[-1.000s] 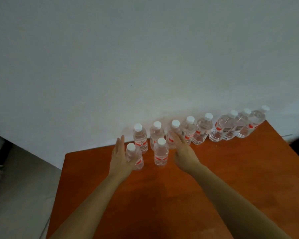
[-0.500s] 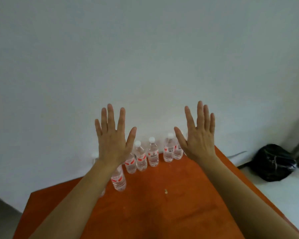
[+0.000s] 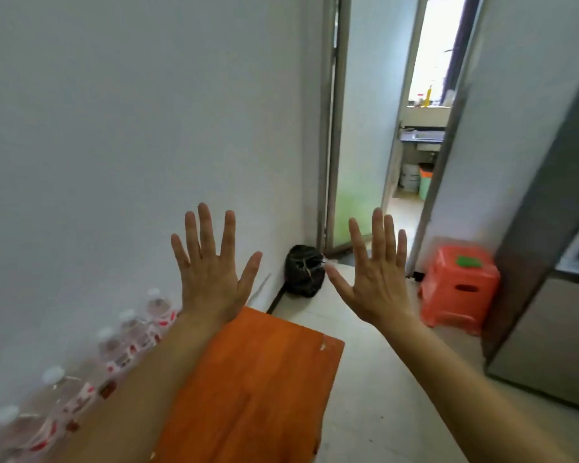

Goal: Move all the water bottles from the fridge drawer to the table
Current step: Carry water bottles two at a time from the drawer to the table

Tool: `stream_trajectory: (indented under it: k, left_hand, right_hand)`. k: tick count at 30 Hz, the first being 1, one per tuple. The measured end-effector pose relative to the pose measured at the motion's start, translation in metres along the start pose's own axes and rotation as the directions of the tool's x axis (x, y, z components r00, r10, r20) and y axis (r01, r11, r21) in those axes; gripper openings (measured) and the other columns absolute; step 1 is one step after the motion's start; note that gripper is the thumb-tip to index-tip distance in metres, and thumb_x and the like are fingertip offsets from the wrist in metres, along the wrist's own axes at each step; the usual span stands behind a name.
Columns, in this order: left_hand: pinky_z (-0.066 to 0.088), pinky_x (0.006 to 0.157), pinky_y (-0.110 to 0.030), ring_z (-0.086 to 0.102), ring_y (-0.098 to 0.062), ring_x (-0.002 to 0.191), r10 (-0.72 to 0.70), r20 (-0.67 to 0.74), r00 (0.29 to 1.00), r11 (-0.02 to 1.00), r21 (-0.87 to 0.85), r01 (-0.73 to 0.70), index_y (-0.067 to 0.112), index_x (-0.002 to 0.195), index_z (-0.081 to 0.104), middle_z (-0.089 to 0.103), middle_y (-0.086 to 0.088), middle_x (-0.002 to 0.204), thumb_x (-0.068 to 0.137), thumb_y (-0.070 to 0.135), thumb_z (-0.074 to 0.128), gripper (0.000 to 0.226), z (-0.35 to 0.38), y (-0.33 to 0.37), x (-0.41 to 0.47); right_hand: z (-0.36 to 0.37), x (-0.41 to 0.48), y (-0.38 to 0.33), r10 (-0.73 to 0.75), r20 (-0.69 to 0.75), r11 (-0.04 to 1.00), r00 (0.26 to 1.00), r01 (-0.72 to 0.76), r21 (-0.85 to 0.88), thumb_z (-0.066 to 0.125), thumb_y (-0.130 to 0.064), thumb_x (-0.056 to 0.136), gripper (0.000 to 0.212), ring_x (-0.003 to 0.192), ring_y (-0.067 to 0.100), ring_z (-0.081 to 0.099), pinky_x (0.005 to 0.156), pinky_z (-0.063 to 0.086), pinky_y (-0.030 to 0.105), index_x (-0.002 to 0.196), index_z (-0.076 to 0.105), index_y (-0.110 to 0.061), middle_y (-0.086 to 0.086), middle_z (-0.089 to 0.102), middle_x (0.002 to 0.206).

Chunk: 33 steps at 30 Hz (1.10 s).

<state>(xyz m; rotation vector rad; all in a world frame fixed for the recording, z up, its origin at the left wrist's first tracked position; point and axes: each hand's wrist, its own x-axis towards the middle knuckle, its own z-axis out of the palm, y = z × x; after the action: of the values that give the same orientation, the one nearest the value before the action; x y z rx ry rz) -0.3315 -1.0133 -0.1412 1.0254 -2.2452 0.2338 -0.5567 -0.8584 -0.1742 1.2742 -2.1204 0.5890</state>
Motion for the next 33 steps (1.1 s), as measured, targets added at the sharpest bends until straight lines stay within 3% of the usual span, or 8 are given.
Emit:
stream_trajectory:
  k: [5, 9, 15, 22, 27, 29, 33]
  left_hand:
    - [0.007, 0.118, -0.064, -0.013, -0.033, 0.151, 0.249, 0.043, 0.967, 0.934, -0.276, -0.228, 0.023, 0.158, -0.003, -0.017, -0.012, 0.164, 0.094, 0.069, 0.021, 0.082, 0.048, 0.141, 0.006]
    - [0.008, 0.117, -0.064, -0.012, -0.033, 0.151, 0.457, 0.019, 0.889, 0.805, -0.435, -0.404, 0.021, 0.159, 0.001, -0.013, -0.013, 0.165, 0.095, 0.068, 0.023, 0.082, 0.056, 0.263, -0.013]
    - [0.005, 0.119, -0.062, -0.011, -0.033, 0.152, 0.648, -0.033, 0.761, 0.633, -0.532, -0.563, 0.023, 0.158, -0.001, -0.013, -0.013, 0.165, 0.095, 0.069, 0.020, 0.081, 0.057, 0.421, -0.039]
    - [-0.002, 0.119, -0.060, -0.021, -0.029, 0.150, 0.707, 0.048, 0.706, 0.630, -0.496, -0.598, 0.026, 0.158, -0.004, -0.020, -0.008, 0.164, 0.094, 0.070, 0.021, 0.082, 0.089, 0.573, -0.061]
    - [-0.029, 0.113, -0.047, -0.025, -0.029, 0.149, 0.686, 0.070, 0.725, 0.674, -0.437, -0.595, 0.026, 0.158, -0.004, -0.024, -0.007, 0.163, 0.095, 0.071, 0.022, 0.082, 0.107, 0.669, -0.043]
    - [-0.031, 0.111, -0.046, -0.025, -0.029, 0.149, 0.653, 0.095, 0.752, 0.710, -0.421, -0.564, 0.027, 0.158, -0.004, -0.024, -0.008, 0.163, 0.094, 0.071, 0.021, 0.082, 0.131, 0.709, -0.025]
    - [-0.029, 0.113, -0.046, -0.024, -0.028, 0.149, 0.664, 0.078, 0.744, 0.699, -0.419, -0.580, 0.027, 0.158, -0.004, -0.023, -0.007, 0.163, 0.094, 0.072, 0.021, 0.082, 0.152, 0.727, -0.011]
  right_hand:
    - [-0.067, -0.078, 0.124, 0.237, -0.038, 0.946, 0.971, -0.240, -0.220, 0.051, -0.068, 0.089, 0.100, 0.152, 0.037, -0.007, 0.120, 0.001, 0.059, 0.159, -0.003, -0.021, 0.021, -0.009, 0.164]
    - [-0.134, -0.142, 0.197, 0.395, -0.107, 0.833, 0.912, -0.405, -0.377, 0.044, -0.069, 0.088, 0.094, 0.152, 0.038, -0.005, 0.119, 0.005, 0.062, 0.159, 0.012, -0.016, 0.022, -0.005, 0.164]
    - [-0.201, -0.214, 0.293, 0.577, -0.250, 0.656, 0.778, -0.624, -0.425, 0.047, -0.067, 0.086, 0.097, 0.152, 0.035, -0.008, 0.120, 0.005, 0.061, 0.160, 0.007, -0.019, 0.018, -0.009, 0.165]
    - [-0.219, -0.259, 0.426, 0.679, -0.249, 0.574, 0.690, -0.711, -0.406, 0.045, -0.066, 0.086, 0.096, 0.152, 0.035, -0.009, 0.120, 0.007, 0.061, 0.159, 0.007, -0.017, 0.018, -0.009, 0.164]
    - [-0.220, -0.241, 0.520, 0.666, -0.183, 0.611, 0.723, -0.670, -0.422, 0.043, -0.067, 0.088, 0.094, 0.152, 0.035, -0.007, 0.121, 0.005, 0.058, 0.159, 0.005, -0.018, 0.019, -0.008, 0.164]
    - [-0.207, -0.225, 0.570, 0.680, -0.157, 0.618, 0.716, -0.676, -0.401, 0.043, -0.067, 0.088, 0.094, 0.152, 0.035, -0.007, 0.121, 0.004, 0.057, 0.159, 0.005, -0.018, 0.019, -0.008, 0.164]
    - [-0.189, -0.217, 0.598, 0.675, -0.154, 0.624, 0.721, -0.670, -0.402, 0.043, -0.066, 0.088, 0.094, 0.153, 0.035, -0.005, 0.121, 0.005, 0.058, 0.160, 0.005, -0.018, 0.019, -0.007, 0.164]
